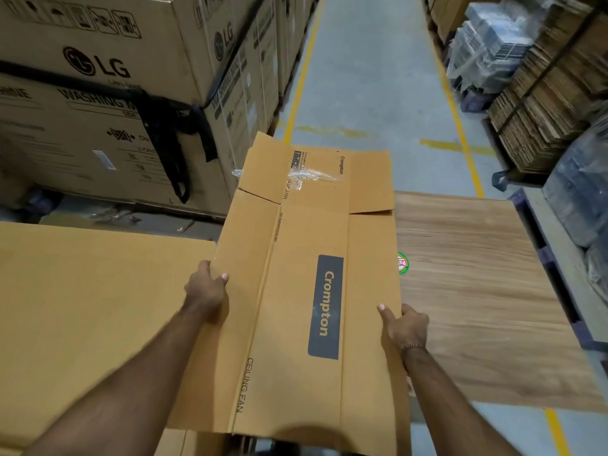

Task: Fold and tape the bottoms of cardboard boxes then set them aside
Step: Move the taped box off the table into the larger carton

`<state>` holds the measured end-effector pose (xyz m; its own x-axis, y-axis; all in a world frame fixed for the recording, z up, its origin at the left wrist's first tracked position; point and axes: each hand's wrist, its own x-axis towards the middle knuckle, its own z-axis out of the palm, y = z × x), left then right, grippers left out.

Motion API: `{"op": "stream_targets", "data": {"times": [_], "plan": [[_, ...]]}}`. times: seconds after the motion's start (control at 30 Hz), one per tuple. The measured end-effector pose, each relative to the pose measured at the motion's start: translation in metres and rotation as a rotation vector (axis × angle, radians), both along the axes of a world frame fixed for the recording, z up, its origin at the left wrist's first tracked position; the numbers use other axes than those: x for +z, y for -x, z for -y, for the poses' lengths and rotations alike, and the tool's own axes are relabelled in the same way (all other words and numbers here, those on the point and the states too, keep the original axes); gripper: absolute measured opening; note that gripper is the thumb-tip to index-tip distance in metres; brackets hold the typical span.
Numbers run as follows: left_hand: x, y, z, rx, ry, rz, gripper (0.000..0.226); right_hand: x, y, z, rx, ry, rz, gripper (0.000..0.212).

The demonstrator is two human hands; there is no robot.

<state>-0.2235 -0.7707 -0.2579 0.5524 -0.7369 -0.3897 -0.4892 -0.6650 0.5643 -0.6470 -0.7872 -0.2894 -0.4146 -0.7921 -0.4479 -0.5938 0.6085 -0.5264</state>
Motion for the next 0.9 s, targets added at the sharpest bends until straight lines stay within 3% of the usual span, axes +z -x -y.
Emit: {"op": "stream_targets", "data": {"times": [0.17, 0.3, 0.4, 0.63, 0.77, 0.9], "plan": [[-0.006, -0.005, 0.001, 0.030, 0.007, -0.033, 0.041, 0.009, -0.007, 0.008, 0.068, -0.016, -0.082, 0.053], [-0.013, -0.007, 0.006, -0.012, -0.088, 0.046, 0.050, 0.016, -0.019, 0.015, 0.101, -0.066, -0.160, 0.072], [-0.012, -0.003, 0.013, 0.006, -0.179, 0.098, 0.061, 0.019, -0.029, 0.021, 0.133, -0.126, -0.227, 0.074], [-0.014, 0.005, 0.013, 0.065, -0.178, 0.145, 0.060, 0.022, -0.024, 0.047, -0.113, -0.155, -0.071, 0.091], [-0.010, 0.010, 0.021, 0.169, -0.087, 0.025, 0.069, 0.024, -0.014, 0.063, -0.232, -0.142, 0.261, 0.086], [-0.004, 0.011, 0.032, 0.202, -0.085, -0.032, 0.076, 0.025, -0.029, 0.063, -0.125, -0.173, -0.037, 0.091]]}}
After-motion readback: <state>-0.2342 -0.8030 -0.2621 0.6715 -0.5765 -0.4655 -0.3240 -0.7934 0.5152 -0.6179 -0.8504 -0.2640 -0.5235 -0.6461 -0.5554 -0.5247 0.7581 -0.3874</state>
